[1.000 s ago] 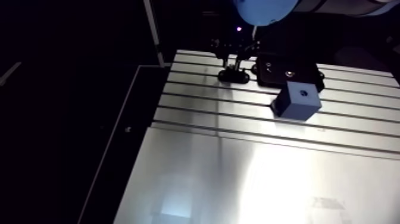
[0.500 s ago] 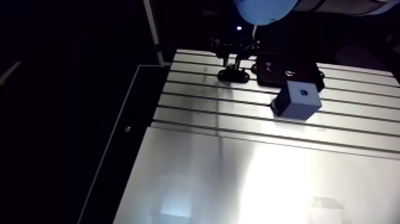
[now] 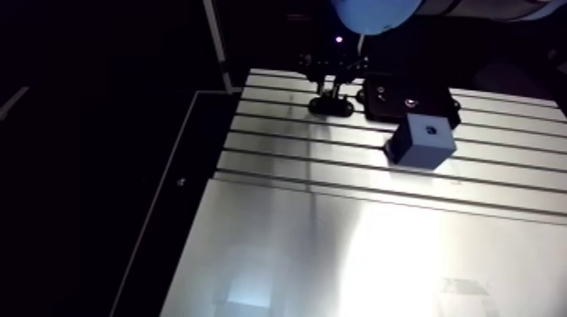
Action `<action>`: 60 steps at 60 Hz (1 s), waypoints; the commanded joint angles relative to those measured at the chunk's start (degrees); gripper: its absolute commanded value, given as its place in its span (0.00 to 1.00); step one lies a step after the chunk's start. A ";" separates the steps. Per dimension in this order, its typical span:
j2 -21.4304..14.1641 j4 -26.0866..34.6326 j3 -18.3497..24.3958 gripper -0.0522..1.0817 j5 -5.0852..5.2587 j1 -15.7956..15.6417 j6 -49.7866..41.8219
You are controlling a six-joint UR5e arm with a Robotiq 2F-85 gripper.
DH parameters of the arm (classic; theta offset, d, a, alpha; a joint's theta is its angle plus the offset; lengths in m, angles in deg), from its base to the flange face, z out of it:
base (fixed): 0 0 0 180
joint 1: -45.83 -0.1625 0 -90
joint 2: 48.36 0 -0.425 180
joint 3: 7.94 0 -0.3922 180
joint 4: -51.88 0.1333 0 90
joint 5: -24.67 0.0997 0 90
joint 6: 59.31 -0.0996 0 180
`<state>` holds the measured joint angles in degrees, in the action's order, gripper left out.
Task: Pick up the M10 bolt and insert it into the hex recess until seated.
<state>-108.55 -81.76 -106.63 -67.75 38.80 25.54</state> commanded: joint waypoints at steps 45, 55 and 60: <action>-0.13 -0.16 -0.05 0.68 0.18 0.00 0.36; -0.47 -0.26 -0.05 0.70 0.27 0.09 0.45; -0.64 -0.26 0.12 0.70 0.35 0.09 0.53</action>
<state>-108.84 -81.95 -106.64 -67.55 38.85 25.92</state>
